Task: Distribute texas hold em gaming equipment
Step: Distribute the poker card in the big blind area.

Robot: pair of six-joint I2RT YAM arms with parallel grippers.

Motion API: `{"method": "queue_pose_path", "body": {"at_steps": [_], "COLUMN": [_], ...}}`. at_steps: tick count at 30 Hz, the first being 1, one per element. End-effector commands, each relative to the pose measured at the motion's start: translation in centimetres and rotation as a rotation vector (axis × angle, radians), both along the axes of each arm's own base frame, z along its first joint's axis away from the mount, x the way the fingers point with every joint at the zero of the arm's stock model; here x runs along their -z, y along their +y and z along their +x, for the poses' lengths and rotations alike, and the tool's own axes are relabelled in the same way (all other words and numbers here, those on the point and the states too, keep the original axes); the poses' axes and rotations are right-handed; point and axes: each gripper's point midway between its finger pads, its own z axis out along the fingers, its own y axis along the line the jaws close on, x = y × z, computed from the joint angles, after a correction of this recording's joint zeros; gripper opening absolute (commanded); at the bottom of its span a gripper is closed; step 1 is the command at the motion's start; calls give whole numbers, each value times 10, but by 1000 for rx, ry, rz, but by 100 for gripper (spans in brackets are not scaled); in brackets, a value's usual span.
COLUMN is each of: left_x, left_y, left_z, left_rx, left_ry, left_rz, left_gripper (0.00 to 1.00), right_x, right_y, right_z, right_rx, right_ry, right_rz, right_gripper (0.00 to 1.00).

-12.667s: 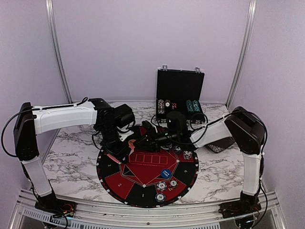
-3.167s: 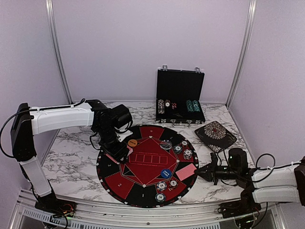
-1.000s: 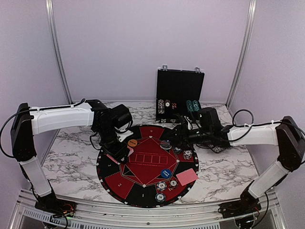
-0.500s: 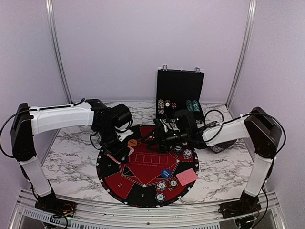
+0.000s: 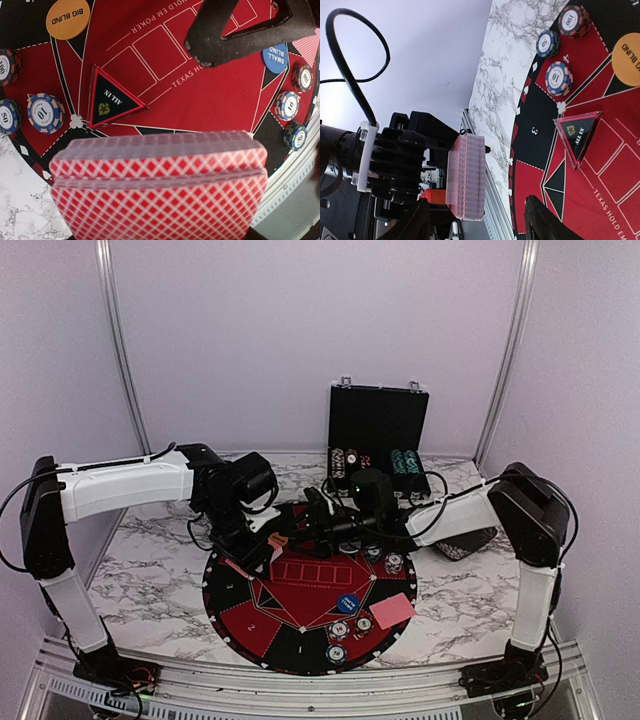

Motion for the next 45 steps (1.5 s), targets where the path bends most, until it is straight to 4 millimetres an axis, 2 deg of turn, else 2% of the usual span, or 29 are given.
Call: {"method": "queue_pose_path", "body": {"at_steps": [1, 12, 21, 32, 45], "left_x": [-23, -23, -28, -34, -34], "left_y": [-9, -8, -8, -7, -3], "left_z": [5, 5, 7, 8, 4], "left_rx": [5, 1, -7, -14, -18], "left_ry": [-42, -42, -56, -73, -71], "left_rz": [-68, -68, -73, -82, -77], "left_gripper": [53, 53, 53, 52, 51], "right_x": [-16, -15, -6, 5, 6], "right_y": [15, 34, 40, 39, 29], "right_z": [-3, -13, -15, -15, -8], "right_rx": [-38, -83, -90, -88, -54], "right_ry": [-26, -15, 1, 11, 7], "right_rz": [54, 74, 63, 35, 19], "right_gripper": [62, 62, 60, 58, 56]}}
